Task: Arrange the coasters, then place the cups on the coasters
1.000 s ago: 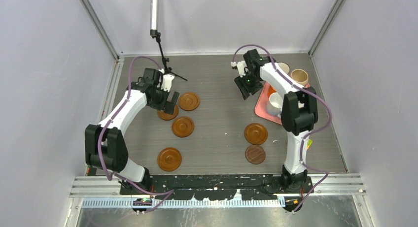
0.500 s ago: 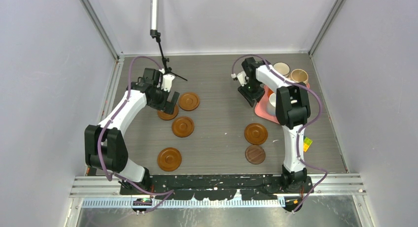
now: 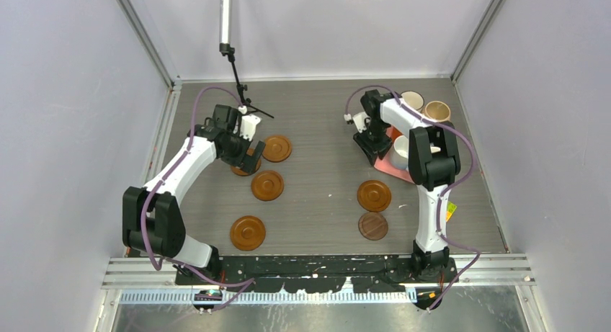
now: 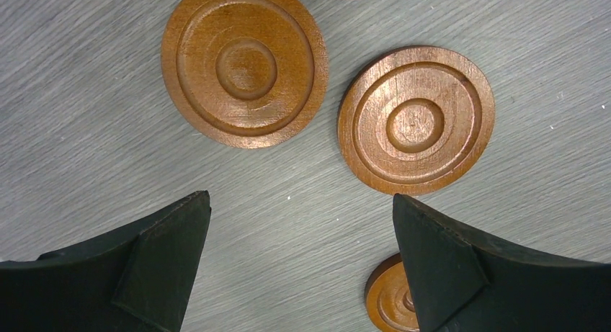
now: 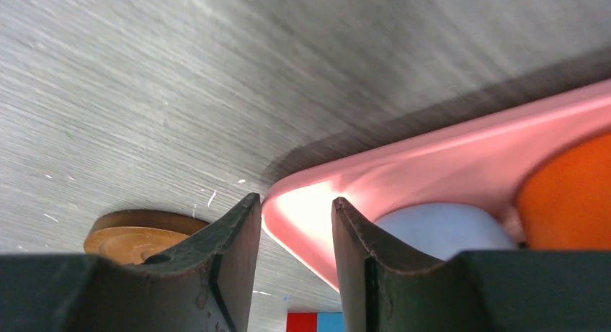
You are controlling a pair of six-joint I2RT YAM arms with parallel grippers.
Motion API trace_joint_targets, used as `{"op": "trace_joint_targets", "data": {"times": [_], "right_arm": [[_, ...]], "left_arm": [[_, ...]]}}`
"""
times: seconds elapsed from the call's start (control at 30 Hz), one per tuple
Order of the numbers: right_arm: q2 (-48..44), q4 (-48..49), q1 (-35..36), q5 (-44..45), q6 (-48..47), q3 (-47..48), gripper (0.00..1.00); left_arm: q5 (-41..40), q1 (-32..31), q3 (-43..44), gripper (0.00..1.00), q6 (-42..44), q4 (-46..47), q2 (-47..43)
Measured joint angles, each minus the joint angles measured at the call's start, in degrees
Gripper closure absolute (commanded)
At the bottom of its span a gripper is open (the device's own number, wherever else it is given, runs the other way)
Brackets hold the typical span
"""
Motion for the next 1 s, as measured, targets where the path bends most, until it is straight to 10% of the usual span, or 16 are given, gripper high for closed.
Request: {"op": "trace_joint_targets", "data": {"times": [0.43, 1.0], "right_arm": [[3.8, 3.5, 1.01, 1.92, 1.81, 17.9, 0.61], [5.4, 1.01, 1.2, 3.08, 0.55, 7.98, 0.73]], "left_arm": [[-0.17, 0.0, 0.04, 0.0, 0.57, 0.09, 0.0], [-0.83, 0.0, 1.55, 0.0, 2.29, -0.35, 0.07]]}}
